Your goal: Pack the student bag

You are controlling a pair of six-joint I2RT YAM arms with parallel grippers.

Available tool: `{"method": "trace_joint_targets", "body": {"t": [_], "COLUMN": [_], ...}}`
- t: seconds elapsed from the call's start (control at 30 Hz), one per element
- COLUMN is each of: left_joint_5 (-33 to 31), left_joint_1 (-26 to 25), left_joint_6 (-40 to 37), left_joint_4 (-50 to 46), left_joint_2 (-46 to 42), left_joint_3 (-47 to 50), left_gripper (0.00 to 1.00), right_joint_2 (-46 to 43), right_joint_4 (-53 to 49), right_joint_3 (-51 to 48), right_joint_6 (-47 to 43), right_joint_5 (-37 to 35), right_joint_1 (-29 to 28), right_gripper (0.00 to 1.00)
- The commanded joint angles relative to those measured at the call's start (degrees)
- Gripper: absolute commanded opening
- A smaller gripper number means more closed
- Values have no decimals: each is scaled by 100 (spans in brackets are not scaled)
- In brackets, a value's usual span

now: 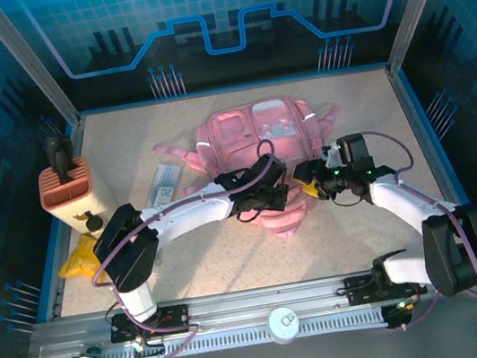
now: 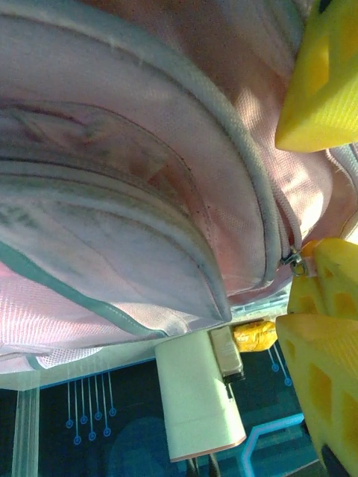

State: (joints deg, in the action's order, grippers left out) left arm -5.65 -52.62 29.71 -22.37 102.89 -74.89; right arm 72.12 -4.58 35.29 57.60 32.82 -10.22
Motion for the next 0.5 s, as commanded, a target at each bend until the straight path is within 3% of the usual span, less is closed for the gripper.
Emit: {"method": "trace_joint_targets", "body": {"t": [0.0, 0.23, 0.47], "left_joint_5": [75, 64, -170], "left_joint_1": [-11, -21, -20], "left_joint_6": [34, 17, -89], "left_joint_4": [22, 34, -182], "left_joint_2": [-25, -77, -158], "left_joint_3": [-212, -219, -234], "left_gripper": [0, 0, 0], "right_joint_2": [65, 345, 351], "right_joint_4": [461, 730, 586], "right_joint_3": [-142, -110, -94], "right_joint_6": [417, 616, 449], "right_joint_5": [-94, -399, -803], "right_joint_1": [-184, -512, -477], "right_gripper": [58, 53, 21]}}
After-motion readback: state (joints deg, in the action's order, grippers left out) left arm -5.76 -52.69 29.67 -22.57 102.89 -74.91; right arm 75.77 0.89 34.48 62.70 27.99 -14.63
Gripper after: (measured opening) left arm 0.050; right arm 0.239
